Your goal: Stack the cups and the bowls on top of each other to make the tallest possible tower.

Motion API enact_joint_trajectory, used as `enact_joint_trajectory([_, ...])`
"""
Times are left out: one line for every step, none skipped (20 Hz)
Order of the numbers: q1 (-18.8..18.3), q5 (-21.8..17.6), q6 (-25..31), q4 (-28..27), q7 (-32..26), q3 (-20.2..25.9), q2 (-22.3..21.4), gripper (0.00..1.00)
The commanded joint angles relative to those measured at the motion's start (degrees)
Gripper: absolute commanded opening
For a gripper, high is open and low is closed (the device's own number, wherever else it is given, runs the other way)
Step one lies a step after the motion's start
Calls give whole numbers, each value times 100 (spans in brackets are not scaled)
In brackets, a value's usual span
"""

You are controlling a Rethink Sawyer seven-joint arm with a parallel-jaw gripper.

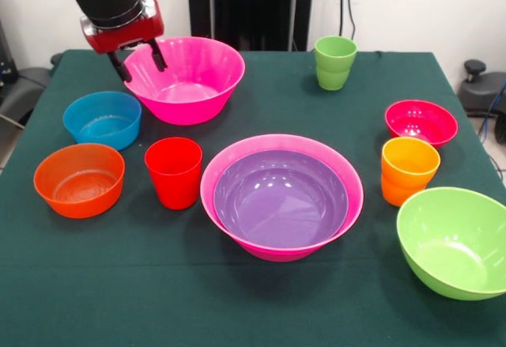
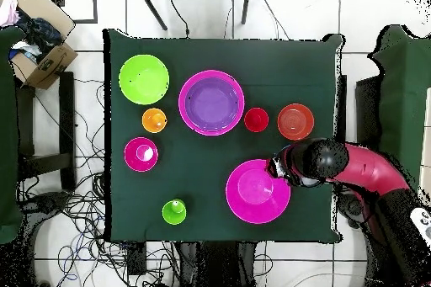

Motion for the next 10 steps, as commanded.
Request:
enact_joint_trajectory([214,-157,273,-189,198,-217,-83,100])
enact_joint_trajectory([235,-184,286,-211,199,-245,-93,100])
enact_joint_trajectory([243,-207,290,-222,193,-273,-101,100])
enact_joint_trajectory([259,-223,278,-223,207,-300,-114,100])
enact_joint_trajectory([279,-241,271,-233,225,-330,-117,100])
enact_joint_trajectory([291,-232,244,-222,246,-349,-103,100])
enact_joint_trajectory([303,-224,218,-211,267,-367,-89,100])
enact_joint_trajectory([313,-236,134,-191,307,-383,-54,100])
enact_joint_trajectory([322,-247,51,-172,347,-399,-20,100])
enact_joint_trajectory([330,-259,-18,-166,368,-413,27,100])
